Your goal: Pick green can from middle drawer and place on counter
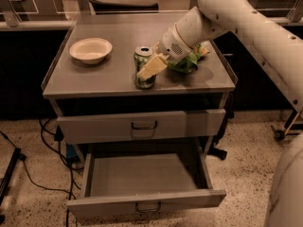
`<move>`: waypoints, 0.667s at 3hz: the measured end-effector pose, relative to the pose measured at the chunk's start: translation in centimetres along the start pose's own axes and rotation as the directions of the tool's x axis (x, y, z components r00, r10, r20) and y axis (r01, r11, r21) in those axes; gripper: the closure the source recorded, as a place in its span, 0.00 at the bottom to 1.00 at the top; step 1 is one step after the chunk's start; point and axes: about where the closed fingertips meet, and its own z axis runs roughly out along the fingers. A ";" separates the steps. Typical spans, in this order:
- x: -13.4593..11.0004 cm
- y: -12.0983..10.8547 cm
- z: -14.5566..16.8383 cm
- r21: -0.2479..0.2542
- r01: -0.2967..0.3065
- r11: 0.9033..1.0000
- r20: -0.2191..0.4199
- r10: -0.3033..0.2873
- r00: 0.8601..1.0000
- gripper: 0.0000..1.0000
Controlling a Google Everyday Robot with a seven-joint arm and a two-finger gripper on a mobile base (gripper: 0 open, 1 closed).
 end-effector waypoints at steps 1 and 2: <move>0.0 0.0 0.0 0.000 0.000 1.000 0.000 0.000 1.000 0.11; 0.0 0.0 0.0 0.000 0.000 1.000 0.000 0.000 1.000 0.00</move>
Offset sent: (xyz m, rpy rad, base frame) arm 0.0000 0.0000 0.0000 0.0000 0.0000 0.0000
